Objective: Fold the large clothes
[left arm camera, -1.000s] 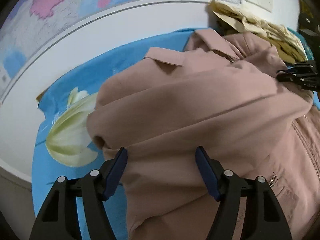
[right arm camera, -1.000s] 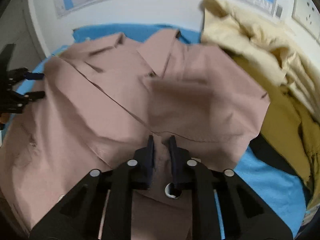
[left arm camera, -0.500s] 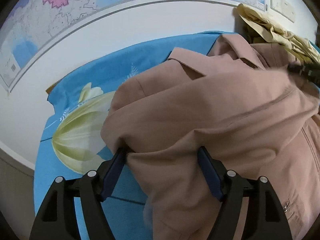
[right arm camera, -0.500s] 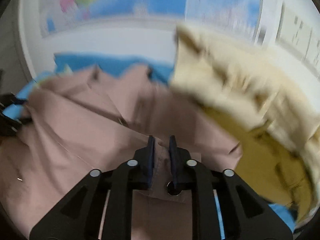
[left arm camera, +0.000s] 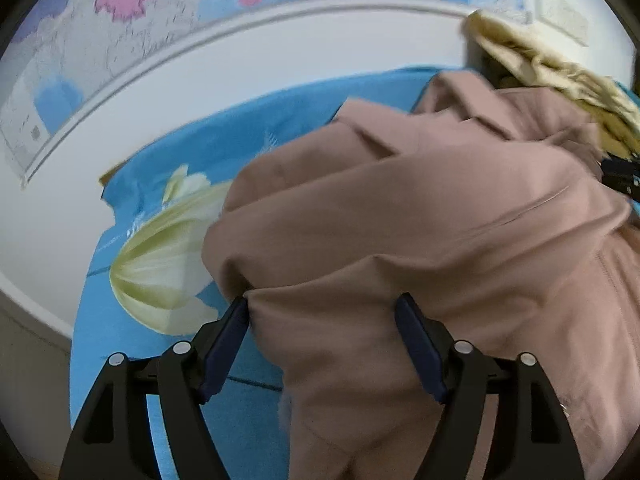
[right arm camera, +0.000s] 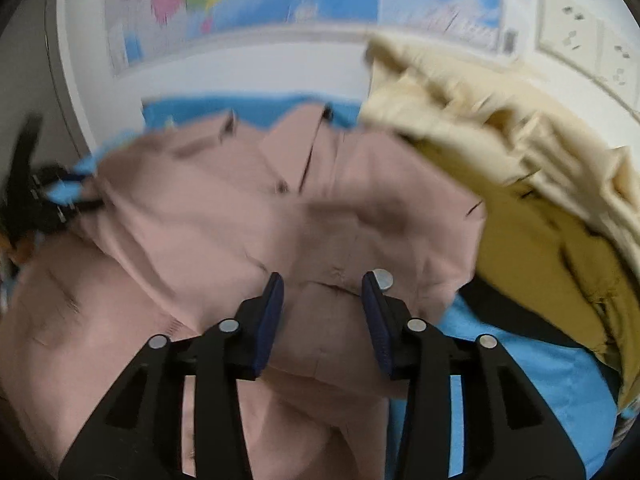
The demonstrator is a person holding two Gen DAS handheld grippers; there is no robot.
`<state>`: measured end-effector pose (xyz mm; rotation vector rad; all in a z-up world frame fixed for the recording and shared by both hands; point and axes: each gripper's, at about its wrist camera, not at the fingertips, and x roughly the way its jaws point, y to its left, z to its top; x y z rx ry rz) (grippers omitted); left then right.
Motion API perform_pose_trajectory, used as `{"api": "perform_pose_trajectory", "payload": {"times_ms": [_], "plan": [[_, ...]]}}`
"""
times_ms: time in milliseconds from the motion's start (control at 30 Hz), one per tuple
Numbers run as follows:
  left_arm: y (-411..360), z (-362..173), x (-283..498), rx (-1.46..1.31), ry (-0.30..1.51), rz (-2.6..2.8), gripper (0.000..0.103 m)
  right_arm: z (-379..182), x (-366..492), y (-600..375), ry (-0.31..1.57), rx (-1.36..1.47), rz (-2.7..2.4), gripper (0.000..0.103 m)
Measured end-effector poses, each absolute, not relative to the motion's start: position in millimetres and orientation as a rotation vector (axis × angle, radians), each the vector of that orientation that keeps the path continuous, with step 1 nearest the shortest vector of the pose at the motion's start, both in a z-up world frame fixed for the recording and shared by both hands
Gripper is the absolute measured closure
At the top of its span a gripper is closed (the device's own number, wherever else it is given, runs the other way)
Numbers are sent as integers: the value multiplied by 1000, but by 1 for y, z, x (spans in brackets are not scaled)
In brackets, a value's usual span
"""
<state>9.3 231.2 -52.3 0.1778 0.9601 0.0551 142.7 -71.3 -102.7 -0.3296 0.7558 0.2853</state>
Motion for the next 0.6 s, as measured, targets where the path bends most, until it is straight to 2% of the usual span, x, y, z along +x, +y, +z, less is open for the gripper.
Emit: {"api": "perform_pose_trajectory", "payload": {"times_ms": [67, 167, 367, 600], "plan": [[235, -56, 13, 144, 961, 62, 23, -111, 153, -71, 770, -333, 269, 72], [238, -50, 8, 121, 955, 71, 24, -96, 151, -71, 741, -314, 252, 71], [241, -24, -38, 104, 877, 27, 22, -72, 104, -85, 728, -257, 333, 66], [252, -32, -78, 12, 893, -9, 19, -102, 109, -84, 825, -239, 312, 59]]}}
